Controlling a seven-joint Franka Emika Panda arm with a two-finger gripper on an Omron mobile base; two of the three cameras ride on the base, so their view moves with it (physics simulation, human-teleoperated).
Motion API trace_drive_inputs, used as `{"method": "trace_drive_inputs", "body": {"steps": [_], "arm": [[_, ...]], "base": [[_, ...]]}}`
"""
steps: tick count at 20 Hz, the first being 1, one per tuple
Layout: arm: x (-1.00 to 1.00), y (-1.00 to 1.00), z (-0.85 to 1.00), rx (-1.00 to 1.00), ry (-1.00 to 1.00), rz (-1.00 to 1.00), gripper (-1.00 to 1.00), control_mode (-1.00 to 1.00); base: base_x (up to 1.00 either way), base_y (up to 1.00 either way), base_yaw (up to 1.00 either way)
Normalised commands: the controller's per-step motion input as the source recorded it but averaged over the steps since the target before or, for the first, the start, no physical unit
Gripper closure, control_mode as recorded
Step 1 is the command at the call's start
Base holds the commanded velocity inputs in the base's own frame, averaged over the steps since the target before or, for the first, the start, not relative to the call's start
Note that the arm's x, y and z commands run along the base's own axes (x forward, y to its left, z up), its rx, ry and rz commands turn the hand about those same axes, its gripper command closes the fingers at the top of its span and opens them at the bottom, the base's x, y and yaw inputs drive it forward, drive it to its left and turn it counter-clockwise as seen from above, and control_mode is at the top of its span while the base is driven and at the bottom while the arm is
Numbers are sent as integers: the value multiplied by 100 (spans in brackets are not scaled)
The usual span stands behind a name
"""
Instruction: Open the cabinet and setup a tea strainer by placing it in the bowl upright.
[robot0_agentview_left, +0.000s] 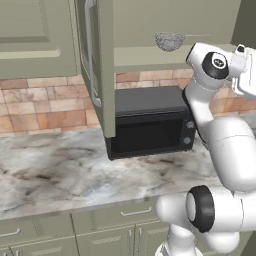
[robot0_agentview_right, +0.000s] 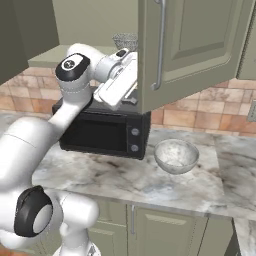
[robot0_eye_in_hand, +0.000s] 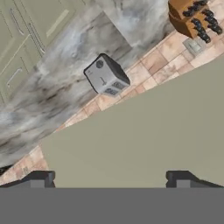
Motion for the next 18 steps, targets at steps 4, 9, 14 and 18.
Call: {"method": "trace_drive_inputs", "body": {"steps": [4, 9, 14, 18], "arm": [[0, -94, 0, 0, 7, -23, -100, -100], [-9, -100, 0, 3, 1, -19, -100, -100], [-17, -74, 0, 2, 0, -7, -100, -100], [-22, -19, 0, 0, -2, 0, -100, -100]], "base": [[0, 0, 0], [0, 0, 0], [0, 0, 0], [0, 0, 0]]}}
